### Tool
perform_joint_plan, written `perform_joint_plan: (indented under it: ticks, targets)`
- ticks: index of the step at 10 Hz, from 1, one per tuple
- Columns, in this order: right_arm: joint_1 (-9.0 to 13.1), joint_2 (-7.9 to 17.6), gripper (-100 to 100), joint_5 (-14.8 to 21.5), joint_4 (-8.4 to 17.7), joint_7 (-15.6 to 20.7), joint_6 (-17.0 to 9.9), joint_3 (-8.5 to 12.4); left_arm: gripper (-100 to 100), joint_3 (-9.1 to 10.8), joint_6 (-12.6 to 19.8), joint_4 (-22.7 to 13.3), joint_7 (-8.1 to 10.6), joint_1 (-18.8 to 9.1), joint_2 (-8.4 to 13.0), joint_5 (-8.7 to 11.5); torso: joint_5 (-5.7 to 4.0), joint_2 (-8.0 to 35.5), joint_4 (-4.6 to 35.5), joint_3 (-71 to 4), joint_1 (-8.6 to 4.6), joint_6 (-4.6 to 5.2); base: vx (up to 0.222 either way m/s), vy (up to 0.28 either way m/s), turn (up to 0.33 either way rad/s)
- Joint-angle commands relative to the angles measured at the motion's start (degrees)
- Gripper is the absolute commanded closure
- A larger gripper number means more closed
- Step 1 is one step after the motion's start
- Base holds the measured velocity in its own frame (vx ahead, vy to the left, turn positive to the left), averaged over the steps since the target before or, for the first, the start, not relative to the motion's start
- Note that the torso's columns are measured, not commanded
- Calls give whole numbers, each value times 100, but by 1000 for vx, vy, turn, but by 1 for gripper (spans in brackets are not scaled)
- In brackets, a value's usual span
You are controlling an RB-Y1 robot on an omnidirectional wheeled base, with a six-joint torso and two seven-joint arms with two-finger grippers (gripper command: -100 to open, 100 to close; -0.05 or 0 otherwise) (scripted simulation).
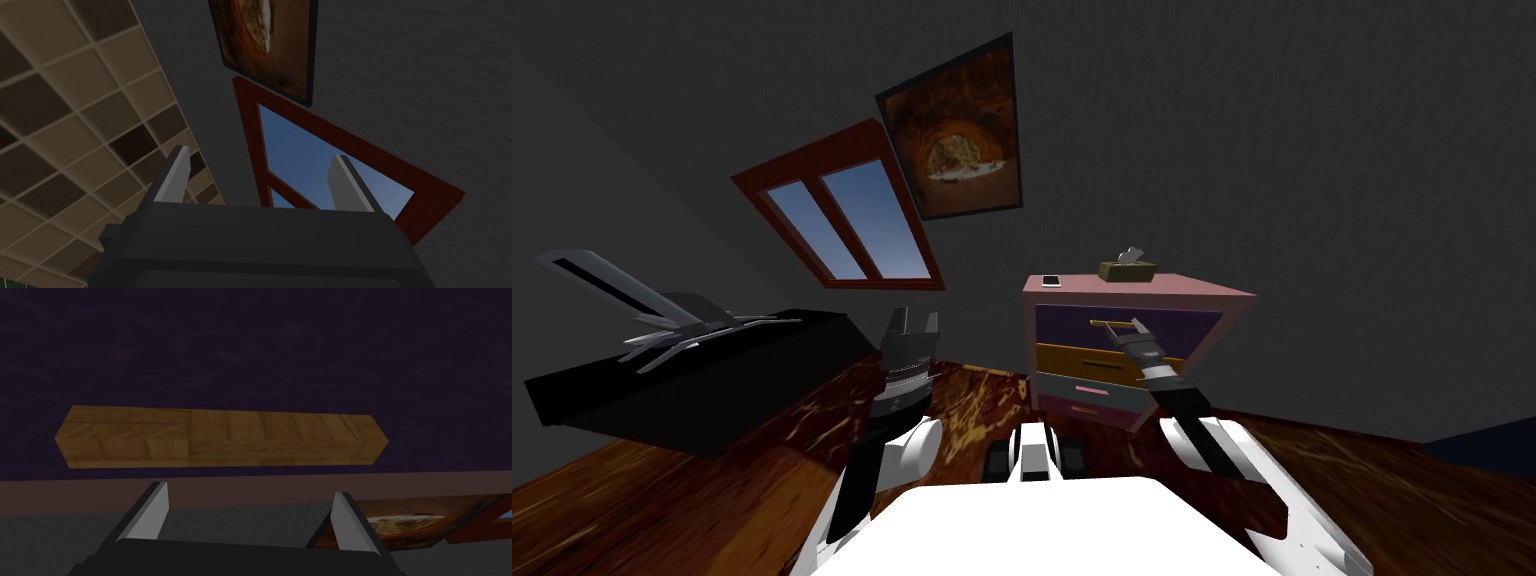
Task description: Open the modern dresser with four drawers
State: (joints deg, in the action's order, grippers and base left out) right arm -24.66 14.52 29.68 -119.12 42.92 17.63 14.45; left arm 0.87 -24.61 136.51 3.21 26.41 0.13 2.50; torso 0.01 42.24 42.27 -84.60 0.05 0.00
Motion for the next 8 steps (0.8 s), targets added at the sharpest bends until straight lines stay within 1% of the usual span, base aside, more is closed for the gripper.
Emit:
perform_joint_plan:
  ticks: [1,2,3,4,5,6,7,8]
  targets:
    - [47,78,-100,317,147,402,-114,112,0,-1,0,0,0,0,0,0,3,6,1,3,13,-1,-18,102,9]
    - [63,138,-100,531,229,590,-192,181,0,0,0,0,0,0,0,0,1,8,2,5,-4,1,-5,87,25]
    - [63,138,-100,531,229,652,-192,181,0,0,0,0,0,0,0,0,-4,5,1,3,-12,1,-5,63,8]
    - [79,204,-100,746,317,857,-271,251,0,0,0,0,0,0,0,0,-5,3,1,2,-19,0,-5,71,32]
    - [79,204,-100,746,317,903,-271,251,0,0,0,0,0,0,0,0,-4,2,0,1,-10,0,-5,63,11]
    - [96,277,-100,960,408,1134,-352,320,0,0,0,0,0,0,0,0,-2,4,1,2,-8,1,-11,84,31]
    - [114,355,-100,1137,501,1283,-432,389,0,0,0,0,0,0,0,0,0,7,2,4,2,0,-13,128,41]
    - [114,355,-100,1172,501,1401,-432,389,0,0,0,0,0,0,0,0,4,6,2,4,13,-1,-4,102,7]
